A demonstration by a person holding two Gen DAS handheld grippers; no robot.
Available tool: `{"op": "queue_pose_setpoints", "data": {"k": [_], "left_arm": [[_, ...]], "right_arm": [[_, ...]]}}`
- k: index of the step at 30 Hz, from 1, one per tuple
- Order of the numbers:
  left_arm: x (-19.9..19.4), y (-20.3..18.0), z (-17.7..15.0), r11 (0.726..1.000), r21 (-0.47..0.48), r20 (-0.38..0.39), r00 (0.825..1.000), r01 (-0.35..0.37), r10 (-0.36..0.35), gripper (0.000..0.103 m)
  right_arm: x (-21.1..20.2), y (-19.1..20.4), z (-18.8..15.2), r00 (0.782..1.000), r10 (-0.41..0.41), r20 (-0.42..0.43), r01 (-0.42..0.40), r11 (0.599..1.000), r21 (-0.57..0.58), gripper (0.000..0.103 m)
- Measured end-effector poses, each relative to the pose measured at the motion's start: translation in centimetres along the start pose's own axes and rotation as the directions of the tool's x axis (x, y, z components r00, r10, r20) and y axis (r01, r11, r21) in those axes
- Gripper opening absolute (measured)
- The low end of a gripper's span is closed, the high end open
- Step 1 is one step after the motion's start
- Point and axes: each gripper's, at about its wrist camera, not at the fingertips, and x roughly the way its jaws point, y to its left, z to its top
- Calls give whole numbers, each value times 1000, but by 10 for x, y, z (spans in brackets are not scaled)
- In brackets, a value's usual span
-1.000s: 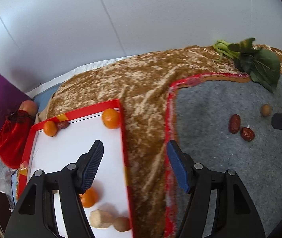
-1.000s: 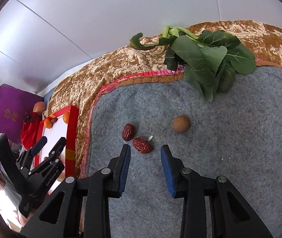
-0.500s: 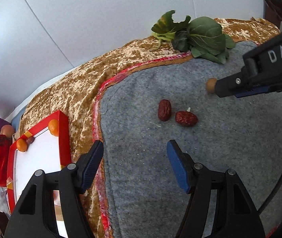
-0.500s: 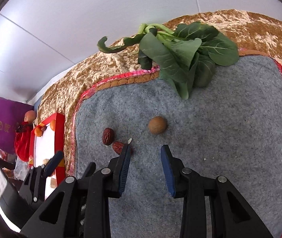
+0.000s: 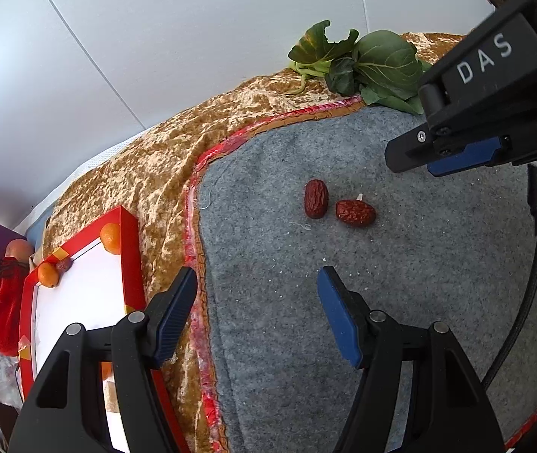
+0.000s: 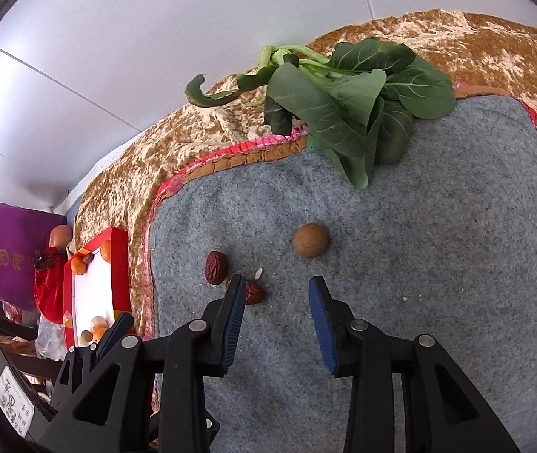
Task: Organize fruits
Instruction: 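Move both tools back to the felt toward the red dates and brown nut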
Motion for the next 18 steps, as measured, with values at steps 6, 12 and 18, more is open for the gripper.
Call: {"op": "queue_pose_setpoints", "data": {"k": [6, 12, 18], "left_arm": [[-2, 2, 0, 1000, -4, 9, 1000, 4, -4, 66], [-1, -1, 1, 1000, 5, 8, 1000, 2, -2, 66], [-1, -1, 1, 1000, 4, 7, 1000, 4, -4, 66]], "right_arm": [[4, 3, -1, 1000, -6, -7, 6, 1000, -7, 37], [4, 3, -1, 1000, -7, -9, 7, 1000, -9, 37], [1, 3, 0, 1000, -6, -6, 5, 1000, -11, 37]]}}
